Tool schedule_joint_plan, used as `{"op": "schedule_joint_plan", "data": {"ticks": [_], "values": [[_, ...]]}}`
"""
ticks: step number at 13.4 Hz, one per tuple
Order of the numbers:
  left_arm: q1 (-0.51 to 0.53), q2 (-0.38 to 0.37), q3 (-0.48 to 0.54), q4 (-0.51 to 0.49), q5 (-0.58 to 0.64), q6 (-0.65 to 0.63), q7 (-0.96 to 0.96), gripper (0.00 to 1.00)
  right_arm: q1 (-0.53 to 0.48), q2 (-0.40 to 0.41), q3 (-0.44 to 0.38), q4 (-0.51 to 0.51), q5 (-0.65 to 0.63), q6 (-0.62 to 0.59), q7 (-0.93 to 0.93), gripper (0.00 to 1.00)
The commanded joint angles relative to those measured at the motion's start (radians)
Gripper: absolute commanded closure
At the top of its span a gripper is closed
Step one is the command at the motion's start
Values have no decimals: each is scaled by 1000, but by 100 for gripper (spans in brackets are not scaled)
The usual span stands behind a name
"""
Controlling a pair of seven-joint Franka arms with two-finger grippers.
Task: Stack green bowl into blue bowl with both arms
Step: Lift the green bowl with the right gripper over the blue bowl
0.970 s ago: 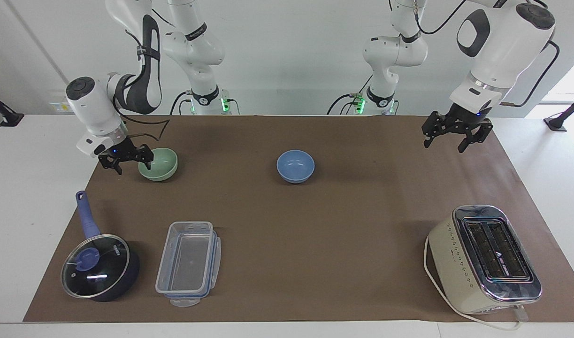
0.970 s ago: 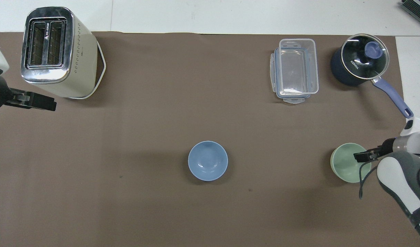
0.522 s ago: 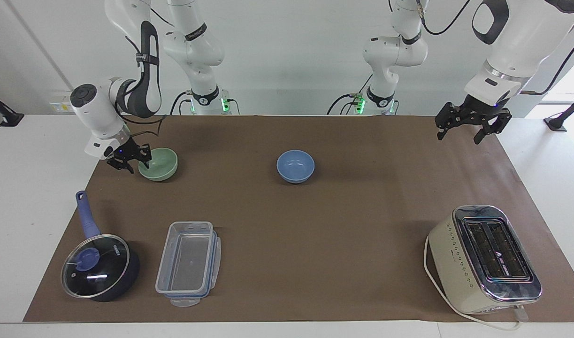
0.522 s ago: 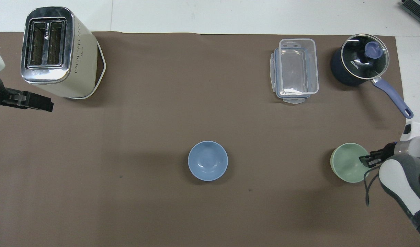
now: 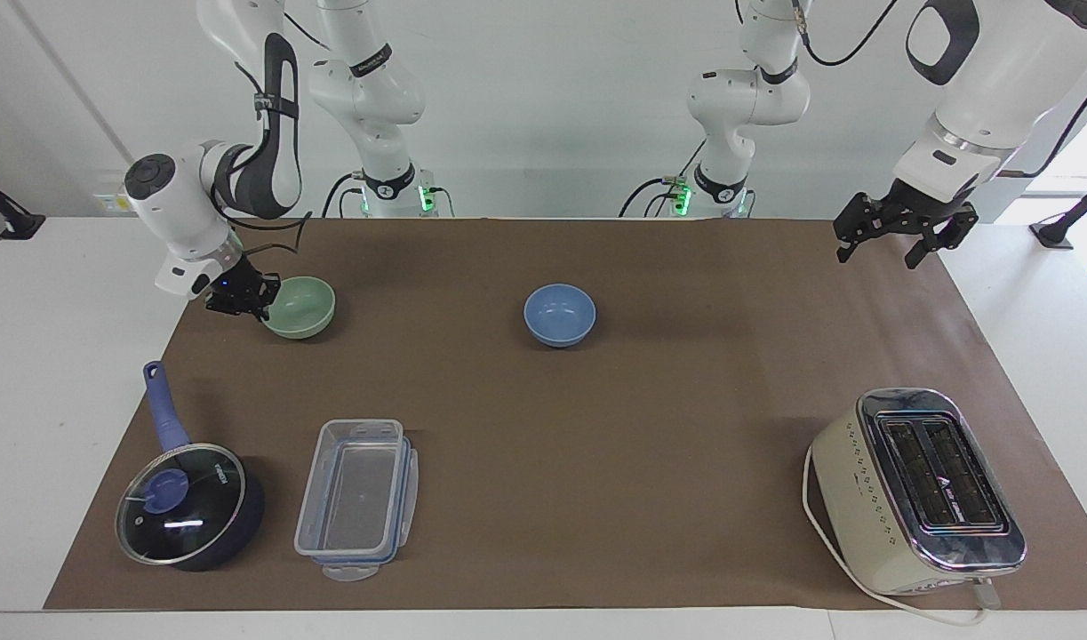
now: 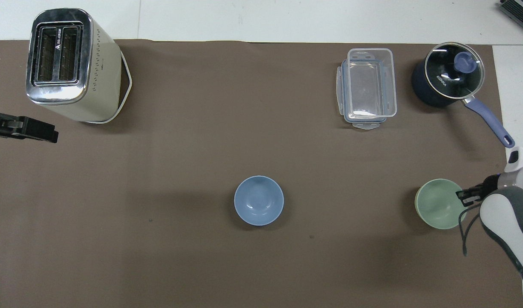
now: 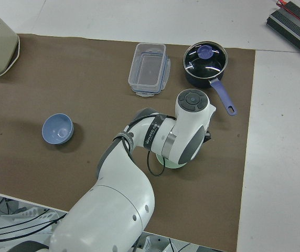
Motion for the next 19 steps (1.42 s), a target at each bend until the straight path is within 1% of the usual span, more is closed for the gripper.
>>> {"op": "schedule_joint_plan", "data": {"ticks": [1,2,4,5,7,9,11,13,15,16,18,19], "values": [[21,-11,-10,8,15,-24,6,0,1,-13,15,95,44,-113,-13,100],[27,-11,-10,10,16,-23,5,0,3,-16,19,126,74,-148,-13,100],[25,-11,-11,10,15,-20,3,0,46,-19,21,178,140,-210,-1,100],[24,-11,-11,8,13,-20,0,0,64,-22,23,201,147,-231,40,100],[19,-11,-11,10,13,-14,0,0,135,-30,33,264,147,-288,172,100],[18,-11,-11,10,13,-14,0,0,240,-38,35,293,147,-323,331,100],[24,-11,-11,10,13,-15,0,0,345,-48,35,282,147,-313,462,100],[24,-11,-11,10,13,-14,0,0,472,-47,35,284,145,-299,650,100],[24,-11,-11,8,13,-14,0,0,602,-33,35,266,145,-222,802,100],[24,-11,-11,10,13,-14,-2,0,656,-21,35,259,145,-205,868,100],[24,-11,-11,8,13,-14,-3,0,747,-12,36,227,145,-135,994,100],[21,-11,-11,8,13,-14,-5,0,758,-13,38,218,147,-121,1011,100]]}}
